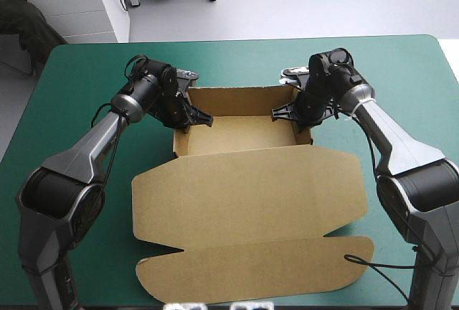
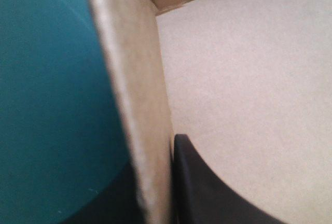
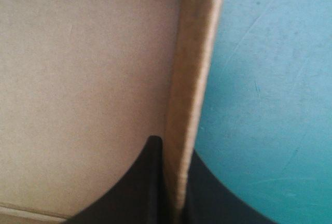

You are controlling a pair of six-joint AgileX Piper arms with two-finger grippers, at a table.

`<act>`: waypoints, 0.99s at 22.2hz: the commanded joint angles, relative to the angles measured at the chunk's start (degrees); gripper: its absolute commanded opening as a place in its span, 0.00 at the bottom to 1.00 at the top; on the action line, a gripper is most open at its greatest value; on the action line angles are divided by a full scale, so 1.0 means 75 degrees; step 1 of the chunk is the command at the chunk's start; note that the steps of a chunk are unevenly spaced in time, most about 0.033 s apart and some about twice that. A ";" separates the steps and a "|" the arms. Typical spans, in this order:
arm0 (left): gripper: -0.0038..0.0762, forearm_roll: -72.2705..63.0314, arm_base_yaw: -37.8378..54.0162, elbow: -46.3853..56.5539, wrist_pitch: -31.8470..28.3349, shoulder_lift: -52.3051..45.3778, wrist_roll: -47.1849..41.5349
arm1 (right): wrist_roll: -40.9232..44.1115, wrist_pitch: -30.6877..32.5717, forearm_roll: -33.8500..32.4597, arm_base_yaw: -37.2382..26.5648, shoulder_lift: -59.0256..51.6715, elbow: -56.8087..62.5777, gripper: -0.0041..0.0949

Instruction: Fold the box

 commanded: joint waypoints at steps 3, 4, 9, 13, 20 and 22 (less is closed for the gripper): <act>0.04 0.0130 -0.0067 -0.0236 0.0610 -0.0245 0.0486 | -0.0254 -0.0039 -0.0022 -0.0021 -0.0321 -0.0219 0.02; 0.04 0.0130 -0.0067 -0.0236 0.0624 -0.0245 0.0486 | -0.0254 -0.0039 -0.0022 -0.0021 -0.0321 -0.0219 0.02; 0.23 -0.0388 -0.0052 -0.0236 0.0748 -0.0245 0.0653 | -0.0637 -0.0039 0.0358 -0.0021 -0.0321 -0.0219 0.37; 0.73 -0.0527 -0.0039 -0.0236 0.0748 -0.0245 0.0405 | -0.0537 -0.0039 0.0500 -0.0021 -0.0321 -0.0219 0.98; 0.79 -0.0187 -0.0039 -0.0240 0.0748 -0.0403 0.0179 | -0.0508 -0.0039 0.0676 -0.0021 -0.0321 -0.0219 0.95; 0.79 -0.0029 -0.0039 -0.0311 0.0748 -0.0438 0.0179 | -0.0508 -0.0039 0.0773 -0.0021 -0.0337 -0.0219 0.94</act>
